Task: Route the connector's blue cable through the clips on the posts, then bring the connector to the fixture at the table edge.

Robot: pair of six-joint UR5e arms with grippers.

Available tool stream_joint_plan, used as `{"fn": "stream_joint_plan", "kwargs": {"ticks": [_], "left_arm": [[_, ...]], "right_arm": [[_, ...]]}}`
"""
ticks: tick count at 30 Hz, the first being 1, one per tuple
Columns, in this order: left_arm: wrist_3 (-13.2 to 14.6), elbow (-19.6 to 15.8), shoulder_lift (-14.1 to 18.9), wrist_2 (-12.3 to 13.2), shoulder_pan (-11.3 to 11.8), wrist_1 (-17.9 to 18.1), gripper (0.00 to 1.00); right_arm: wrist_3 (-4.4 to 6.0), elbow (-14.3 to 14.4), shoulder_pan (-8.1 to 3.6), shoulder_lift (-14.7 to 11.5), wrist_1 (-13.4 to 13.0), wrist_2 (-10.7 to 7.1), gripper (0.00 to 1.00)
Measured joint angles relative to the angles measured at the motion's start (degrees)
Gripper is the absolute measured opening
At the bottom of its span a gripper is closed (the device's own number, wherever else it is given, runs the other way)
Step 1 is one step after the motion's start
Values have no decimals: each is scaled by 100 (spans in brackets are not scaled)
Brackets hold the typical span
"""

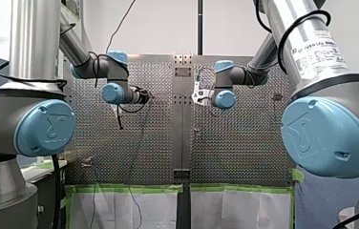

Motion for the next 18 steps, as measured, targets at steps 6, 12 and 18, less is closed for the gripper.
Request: {"fn": "stream_joint_plan", "kwargs": {"ticks": [6, 12, 18], "left_arm": [[166, 1, 1, 303, 15, 203, 87], [331, 1, -1, 416, 33, 175, 100], [450, 1, 2, 329, 42, 85, 100]], "right_arm": [[10, 0, 0, 1, 35, 1, 0], [10, 0, 0, 1, 46, 1, 0], [10, 0, -8, 1, 48, -6, 0]]}}
